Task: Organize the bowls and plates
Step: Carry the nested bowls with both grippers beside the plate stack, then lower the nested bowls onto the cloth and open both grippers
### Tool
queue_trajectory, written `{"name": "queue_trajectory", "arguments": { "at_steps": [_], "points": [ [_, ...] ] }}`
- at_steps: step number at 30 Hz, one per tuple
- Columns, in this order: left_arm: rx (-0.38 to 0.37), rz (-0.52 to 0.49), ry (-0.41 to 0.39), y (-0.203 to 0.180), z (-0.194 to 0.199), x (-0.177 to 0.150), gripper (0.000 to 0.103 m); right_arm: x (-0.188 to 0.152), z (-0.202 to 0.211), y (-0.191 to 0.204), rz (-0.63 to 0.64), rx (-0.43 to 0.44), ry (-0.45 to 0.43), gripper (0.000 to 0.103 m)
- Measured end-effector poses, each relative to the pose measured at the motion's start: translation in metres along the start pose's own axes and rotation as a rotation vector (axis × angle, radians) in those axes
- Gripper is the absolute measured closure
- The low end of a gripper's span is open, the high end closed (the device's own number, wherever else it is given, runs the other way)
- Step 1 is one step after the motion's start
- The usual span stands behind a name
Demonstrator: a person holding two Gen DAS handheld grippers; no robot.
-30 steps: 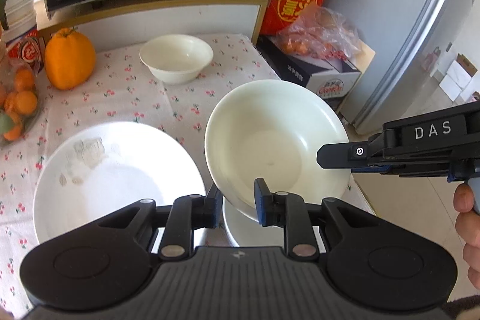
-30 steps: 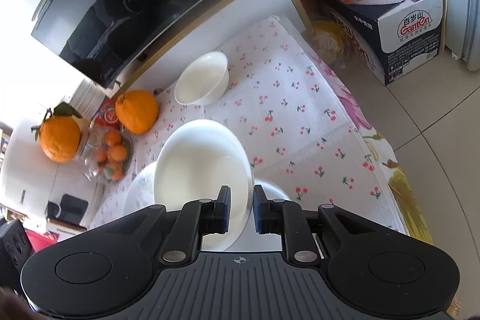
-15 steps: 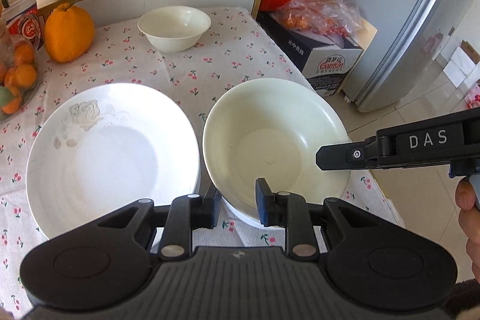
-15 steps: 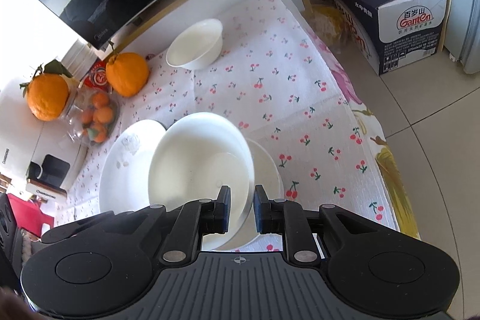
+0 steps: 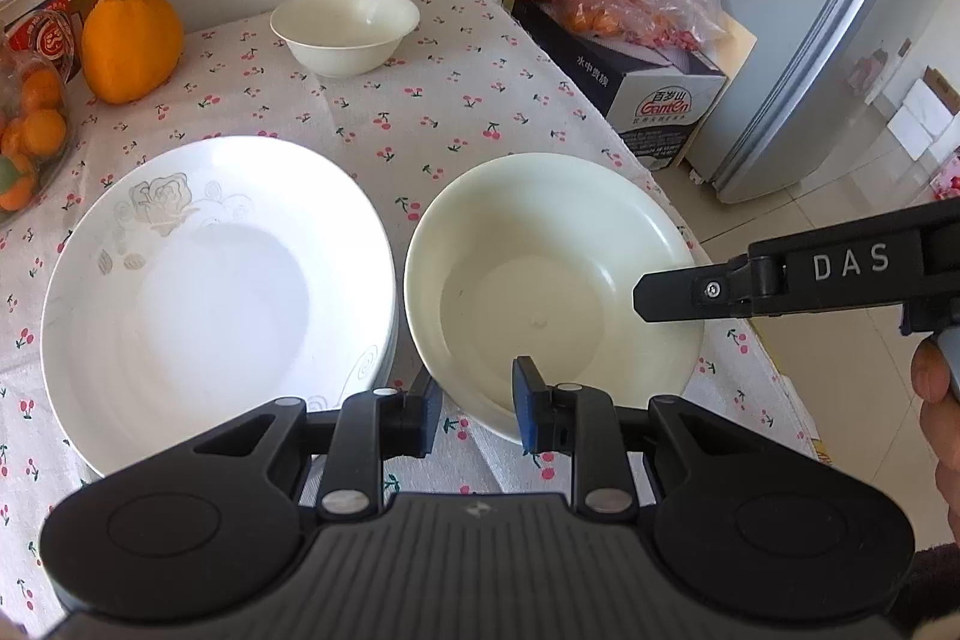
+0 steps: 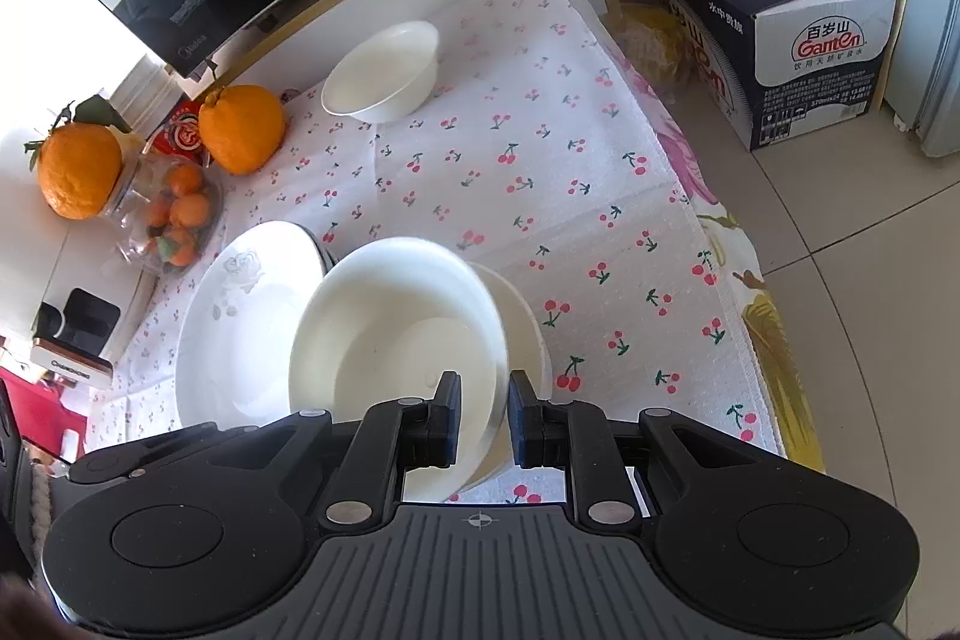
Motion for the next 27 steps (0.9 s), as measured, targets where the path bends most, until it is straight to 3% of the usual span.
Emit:
{"name": "queue_trajectory", "arguments": {
  "at_steps": [19, 24, 27],
  "points": [
    [0.026, -0.031, 0.012, -0.005, -0.009, 0.000, 0.076, 0.009, 0.003, -0.005, 0.036, -0.045, -0.038, 0.085],
    [0.031, -0.023, 0.015, -0.005, -0.009, -0.001, 0.053, 0.009, 0.003, -0.006, 0.026, -0.046, -0.039, 0.084],
    [0.025, -0.029, 0.018, -0.007, -0.008, -0.003, 0.044, 0.011, 0.003, -0.008, 0.008, -0.039, -0.046, 0.070]
  ]
}}
Point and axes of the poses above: each gripper's, at about its wrist camera, not at the fingertips, and z roughly against the way its jaws point, y to its left, x to its top, the point moved 4 cm from there along -z, roughly the way its jaws point, and after that the axes turned 6 degrees about x, right-handed, at the moved point
